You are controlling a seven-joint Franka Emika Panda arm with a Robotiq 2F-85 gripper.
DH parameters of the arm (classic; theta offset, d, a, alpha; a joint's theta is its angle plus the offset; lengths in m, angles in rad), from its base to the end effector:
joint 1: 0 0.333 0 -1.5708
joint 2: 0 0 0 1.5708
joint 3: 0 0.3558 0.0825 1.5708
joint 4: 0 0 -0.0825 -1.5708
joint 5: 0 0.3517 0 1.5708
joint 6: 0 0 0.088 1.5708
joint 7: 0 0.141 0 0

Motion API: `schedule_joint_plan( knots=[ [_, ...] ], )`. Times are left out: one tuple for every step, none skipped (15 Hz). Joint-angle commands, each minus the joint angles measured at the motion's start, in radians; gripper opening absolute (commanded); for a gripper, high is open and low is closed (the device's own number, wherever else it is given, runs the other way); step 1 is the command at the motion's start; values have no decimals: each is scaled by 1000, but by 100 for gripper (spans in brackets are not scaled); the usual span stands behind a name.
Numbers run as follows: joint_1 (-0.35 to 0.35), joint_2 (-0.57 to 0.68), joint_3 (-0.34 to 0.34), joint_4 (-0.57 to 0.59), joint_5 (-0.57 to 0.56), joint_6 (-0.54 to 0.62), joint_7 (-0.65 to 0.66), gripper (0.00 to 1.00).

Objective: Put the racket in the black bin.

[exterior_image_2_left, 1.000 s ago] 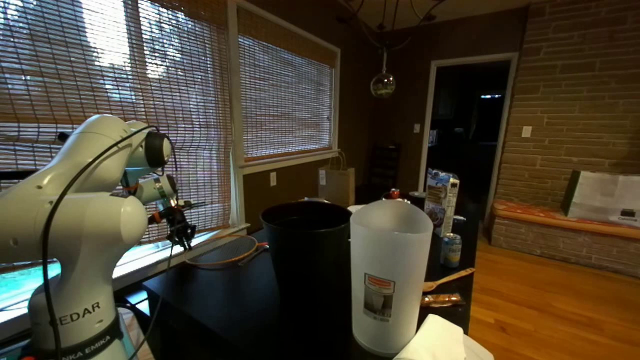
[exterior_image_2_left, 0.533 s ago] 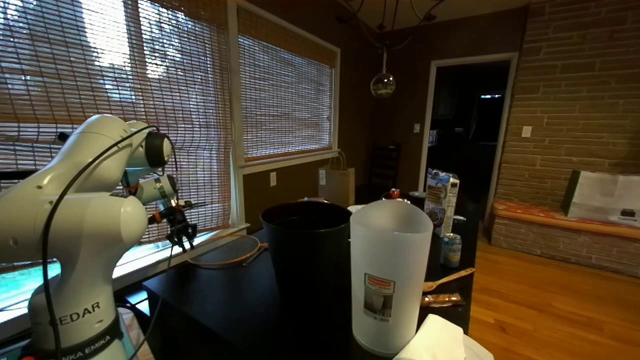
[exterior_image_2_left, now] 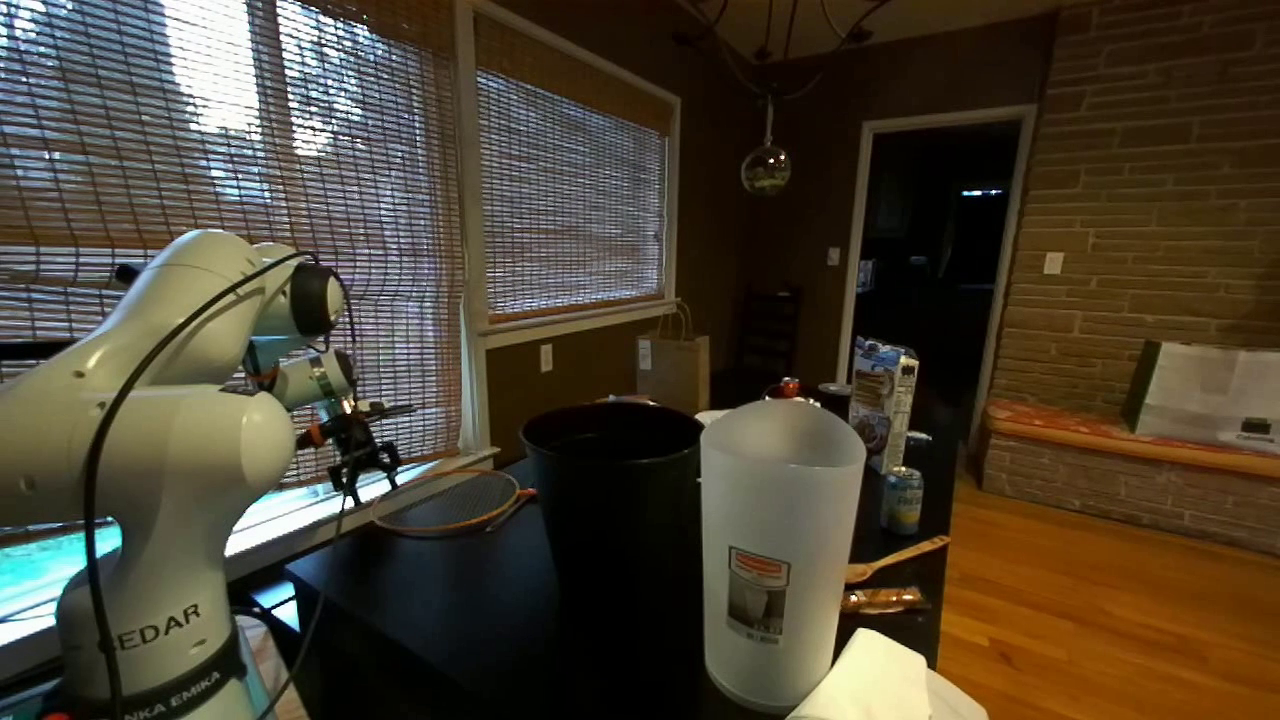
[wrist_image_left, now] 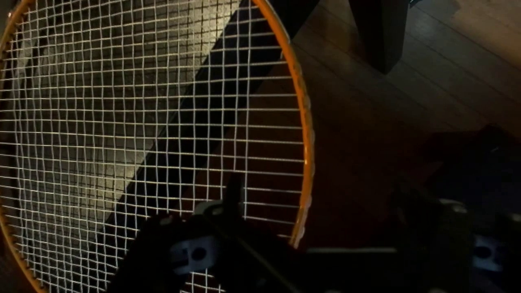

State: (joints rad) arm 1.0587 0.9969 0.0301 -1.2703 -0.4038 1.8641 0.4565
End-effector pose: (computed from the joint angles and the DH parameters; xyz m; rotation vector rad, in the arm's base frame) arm 0.3654 0.5955 0.1362 2.4098 1.0487 -0.0721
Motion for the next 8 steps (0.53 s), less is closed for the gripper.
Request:
schedule_joint_plan(
  knots=[
    [3,13,-8,5,-3,12,-38,100],
    [5,15,-10,5,-9,10,-49,99],
    [5,18,-12,6,-12,9,-56,96],
    [6,20,-14,7,-14,7,-65,89],
    [6,22,-15,7,-16,6,-71,75],
    [6,23,-17,7,-17,4,-77,67],
    [7,25,-19,7,-18,1,-84,60],
    [7,24,-21,7,-19,-1,-89,51]
  ],
)
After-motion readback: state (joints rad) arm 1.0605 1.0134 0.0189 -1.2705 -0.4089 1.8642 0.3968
